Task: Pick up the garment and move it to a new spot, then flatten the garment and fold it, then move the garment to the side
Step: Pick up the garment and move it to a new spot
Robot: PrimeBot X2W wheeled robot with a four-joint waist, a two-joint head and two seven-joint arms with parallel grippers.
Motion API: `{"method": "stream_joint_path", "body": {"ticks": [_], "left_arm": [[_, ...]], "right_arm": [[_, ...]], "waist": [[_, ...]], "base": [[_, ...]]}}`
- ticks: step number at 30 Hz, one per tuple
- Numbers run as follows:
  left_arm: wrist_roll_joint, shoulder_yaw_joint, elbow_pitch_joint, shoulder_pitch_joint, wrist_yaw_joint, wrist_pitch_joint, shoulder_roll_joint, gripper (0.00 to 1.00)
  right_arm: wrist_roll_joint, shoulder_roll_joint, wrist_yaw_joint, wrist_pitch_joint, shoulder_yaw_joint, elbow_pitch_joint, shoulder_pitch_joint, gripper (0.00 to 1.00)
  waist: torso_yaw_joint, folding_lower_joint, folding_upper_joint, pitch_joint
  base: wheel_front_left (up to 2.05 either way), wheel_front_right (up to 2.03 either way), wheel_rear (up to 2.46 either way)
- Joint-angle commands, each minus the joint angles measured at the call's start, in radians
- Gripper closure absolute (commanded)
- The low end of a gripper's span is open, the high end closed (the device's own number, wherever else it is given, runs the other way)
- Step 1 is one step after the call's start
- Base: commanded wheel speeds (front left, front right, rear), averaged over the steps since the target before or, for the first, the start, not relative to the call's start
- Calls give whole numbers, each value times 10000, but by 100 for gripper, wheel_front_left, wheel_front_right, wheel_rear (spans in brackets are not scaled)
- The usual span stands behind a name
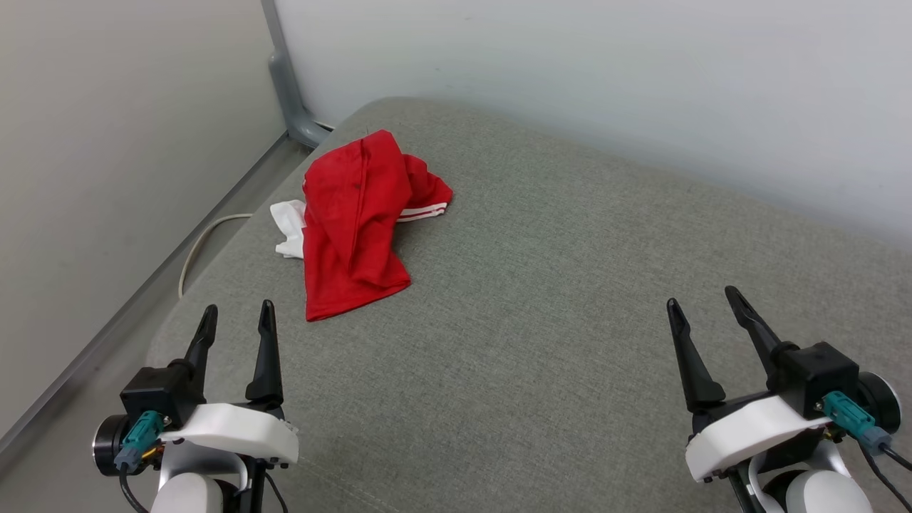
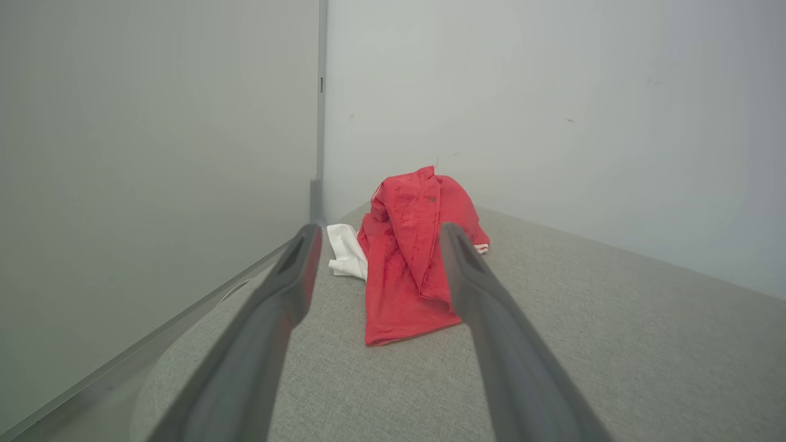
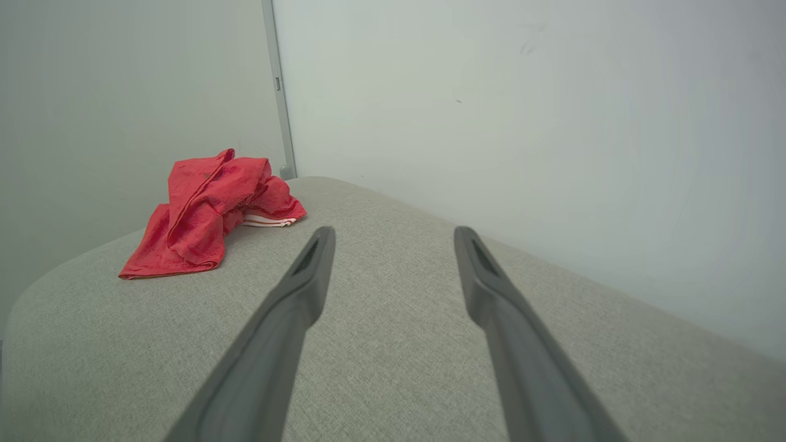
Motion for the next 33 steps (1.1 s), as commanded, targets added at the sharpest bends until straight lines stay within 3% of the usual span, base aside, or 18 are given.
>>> {"method": "stream_joint_path", "body": {"ticks": [1,12,18,24,33], "left_arm": [[-19,-25,-8,-13,-44,-26,-26,0],[-287,104,214,-529,-56,-25,-28,0],[-625,213,1442,-1843,-63,-25,175,0],[-1317,123,3175,-3781,-74,749,854,0],[-2527,-866,4983,-6287,-77,3255,2283,0]], "right_arm": [[54,24,-7,-54,-16,23,-66,0],[37,23,-7,105,-95,-81,-118,0],[-63,-109,-7,344,-74,-349,-389,0],[-62,-352,-7,545,-24,-640,-714,0],[-7,-655,-7,750,162,-1019,-1428,0]], "waist": [[42,0,0,-4],[-21,0,0,325],[-487,0,0,1066],[-1132,0,0,2022],[-1972,0,0,3671]], "base": [[0,0,0],[0,0,0],[0,0,0],[0,0,0],[0,0,0]]}}
